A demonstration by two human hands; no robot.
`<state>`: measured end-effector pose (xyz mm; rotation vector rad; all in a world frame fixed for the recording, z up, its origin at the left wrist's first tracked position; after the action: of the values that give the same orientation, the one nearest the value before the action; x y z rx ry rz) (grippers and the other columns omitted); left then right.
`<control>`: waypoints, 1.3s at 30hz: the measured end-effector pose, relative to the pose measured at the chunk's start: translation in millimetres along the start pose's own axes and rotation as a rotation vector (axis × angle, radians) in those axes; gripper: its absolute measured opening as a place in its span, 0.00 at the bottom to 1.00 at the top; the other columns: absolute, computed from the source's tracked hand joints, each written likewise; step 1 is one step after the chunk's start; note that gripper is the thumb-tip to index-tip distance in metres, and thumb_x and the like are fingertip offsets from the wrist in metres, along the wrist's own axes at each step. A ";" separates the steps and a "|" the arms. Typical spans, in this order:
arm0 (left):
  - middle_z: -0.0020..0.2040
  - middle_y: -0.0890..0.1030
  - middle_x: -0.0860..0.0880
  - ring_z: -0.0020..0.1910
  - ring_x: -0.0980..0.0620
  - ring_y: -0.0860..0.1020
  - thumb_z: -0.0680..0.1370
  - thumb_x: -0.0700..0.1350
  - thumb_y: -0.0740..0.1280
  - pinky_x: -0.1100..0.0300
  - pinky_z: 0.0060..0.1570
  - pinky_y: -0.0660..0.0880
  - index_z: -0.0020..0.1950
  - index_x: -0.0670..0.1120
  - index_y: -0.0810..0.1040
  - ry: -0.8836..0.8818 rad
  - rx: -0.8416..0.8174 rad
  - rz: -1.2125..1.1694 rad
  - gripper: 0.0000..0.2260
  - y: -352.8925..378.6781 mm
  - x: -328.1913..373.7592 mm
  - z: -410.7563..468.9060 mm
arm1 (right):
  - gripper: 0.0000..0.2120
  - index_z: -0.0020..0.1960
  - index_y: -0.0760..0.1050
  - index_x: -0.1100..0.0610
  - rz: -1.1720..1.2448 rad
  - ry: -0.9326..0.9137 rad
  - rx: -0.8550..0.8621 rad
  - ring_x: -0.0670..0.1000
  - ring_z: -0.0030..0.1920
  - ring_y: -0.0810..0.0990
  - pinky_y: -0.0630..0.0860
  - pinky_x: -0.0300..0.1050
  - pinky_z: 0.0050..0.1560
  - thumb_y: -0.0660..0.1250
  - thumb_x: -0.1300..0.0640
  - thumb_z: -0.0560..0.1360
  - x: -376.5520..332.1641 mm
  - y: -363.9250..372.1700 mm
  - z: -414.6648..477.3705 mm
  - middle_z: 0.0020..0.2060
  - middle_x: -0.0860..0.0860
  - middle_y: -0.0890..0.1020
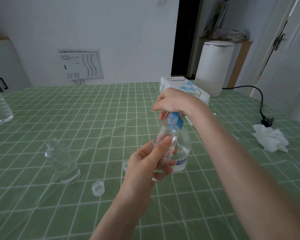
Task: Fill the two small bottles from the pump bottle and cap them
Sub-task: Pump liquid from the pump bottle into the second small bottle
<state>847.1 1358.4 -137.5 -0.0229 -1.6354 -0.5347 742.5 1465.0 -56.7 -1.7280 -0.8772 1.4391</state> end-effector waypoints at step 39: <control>0.38 0.85 0.49 0.29 0.57 0.77 0.61 0.60 0.72 0.58 0.37 0.68 0.42 0.53 0.86 -0.015 0.011 -0.013 0.16 -0.1 -0.7 -1.1 | 0.17 0.63 0.74 0.58 -0.008 0.031 -0.032 0.55 0.51 0.82 0.73 0.43 0.42 0.66 0.53 0.77 2.0 4.9 3.9 0.55 0.54 0.83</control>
<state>848.2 1358.1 -138.2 -0.0081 -1.6542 -0.5372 739.2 1464.6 -62.4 -1.7637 -0.8949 1.3963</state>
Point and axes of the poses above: each hand's wrist, its own z-axis towards the middle knuckle, its own y-axis out of the palm, x = y × z, the point moved 7 cm from there along z, towards the middle knuckle
